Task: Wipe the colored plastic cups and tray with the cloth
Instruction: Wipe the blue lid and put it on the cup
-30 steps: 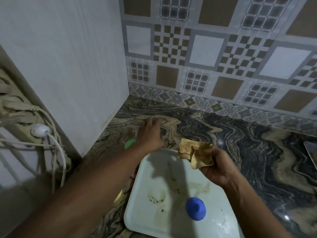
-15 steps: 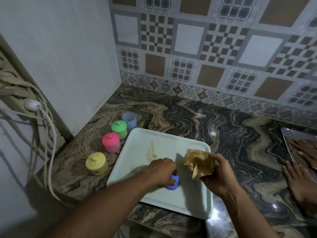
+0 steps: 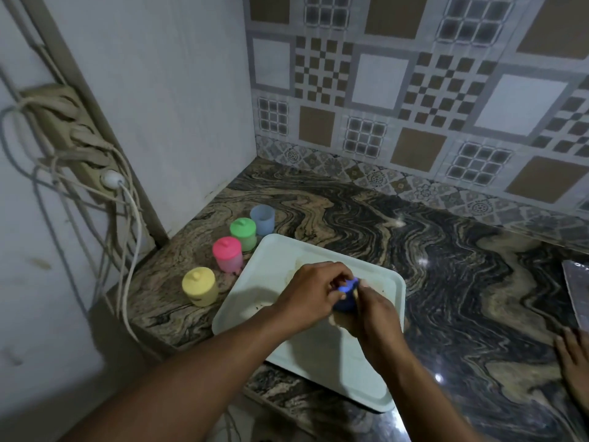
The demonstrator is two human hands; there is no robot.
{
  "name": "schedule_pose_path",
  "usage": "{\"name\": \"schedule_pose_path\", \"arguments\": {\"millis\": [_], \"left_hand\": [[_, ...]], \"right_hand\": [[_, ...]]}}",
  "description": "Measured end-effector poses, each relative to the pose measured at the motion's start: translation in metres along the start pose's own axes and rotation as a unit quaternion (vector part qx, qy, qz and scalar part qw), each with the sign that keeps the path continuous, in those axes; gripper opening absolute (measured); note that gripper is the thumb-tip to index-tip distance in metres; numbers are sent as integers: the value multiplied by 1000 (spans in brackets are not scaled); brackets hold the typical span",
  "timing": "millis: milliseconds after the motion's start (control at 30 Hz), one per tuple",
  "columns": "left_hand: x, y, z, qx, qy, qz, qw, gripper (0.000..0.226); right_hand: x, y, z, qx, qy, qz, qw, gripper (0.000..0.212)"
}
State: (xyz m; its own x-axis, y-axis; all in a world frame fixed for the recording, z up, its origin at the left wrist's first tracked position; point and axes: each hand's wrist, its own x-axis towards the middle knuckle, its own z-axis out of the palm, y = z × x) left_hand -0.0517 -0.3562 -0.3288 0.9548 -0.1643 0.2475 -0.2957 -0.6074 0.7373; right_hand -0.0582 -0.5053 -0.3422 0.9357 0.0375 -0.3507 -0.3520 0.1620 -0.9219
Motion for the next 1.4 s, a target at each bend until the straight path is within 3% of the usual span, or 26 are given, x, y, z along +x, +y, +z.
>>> {"name": "schedule_pose_path", "arguments": {"millis": [67, 167, 233, 333, 467, 667, 767, 867, 933, 967, 1033, 1067, 1133, 1200, 1333, 1400], "left_hand": [[0, 2, -5, 22, 7, 3, 1000, 33], [0, 2, -9, 0, 45, -62, 997, 44], [2, -1, -14, -87, 51, -143, 985, 41], [9, -2, -24, -225, -30, -246, 942, 22], [16, 4, -26, -241, -97, -254, 932, 11], [23, 12, -18, -319, -116, -258, 905, 7], [25, 9, -20, -345, -117, -255, 896, 9], [27, 6, -23, -343, -117, -237, 901, 9], [28, 3, -26, -343, -118, -219, 906, 8], [27, 1, -27, -341, -112, -215, 908, 7], [24, -3, -29, -343, -89, -216, 910, 10], [22, -5, -29, -350, -74, -219, 908, 12], [21, -6, -34, -380, -43, -228, 895, 15], [23, -5, -40, -406, -28, -228, 884, 13], [25, 1, -36, -426, -37, -222, 876, 12], [23, 3, -30, -398, -25, -222, 890, 10]], "right_hand": [[3, 0, 3, -75, -13, -55, 996, 41], [4, -7, 4, -97, -7, -97, 991, 40], [7, -9, 3, -97, -1, -98, 990, 44], [9, -13, 1, -101, 1, -77, 992, 54], [6, -26, 1, -93, 11, -44, 995, 58], [21, -25, -5, -24, 162, -61, 985, 55], [14, -26, -11, -108, 151, -249, 951, 48], [11, -19, -12, -285, 47, -423, 859, 28], [15, -11, -14, -369, -12, -479, 796, 29], [17, -11, -16, -379, -26, -486, 787, 29], [21, -8, -25, -374, -20, -469, 800, 27], [21, -7, -28, -359, -4, -433, 827, 25], [18, -13, -29, -236, 39, -289, 927, 27], [14, -23, -24, -37, 59, -152, 986, 37], [4, -48, 7, 147, -5, 11, 989, 43], [3, -50, 18, 118, -19, -12, 993, 34]]}}
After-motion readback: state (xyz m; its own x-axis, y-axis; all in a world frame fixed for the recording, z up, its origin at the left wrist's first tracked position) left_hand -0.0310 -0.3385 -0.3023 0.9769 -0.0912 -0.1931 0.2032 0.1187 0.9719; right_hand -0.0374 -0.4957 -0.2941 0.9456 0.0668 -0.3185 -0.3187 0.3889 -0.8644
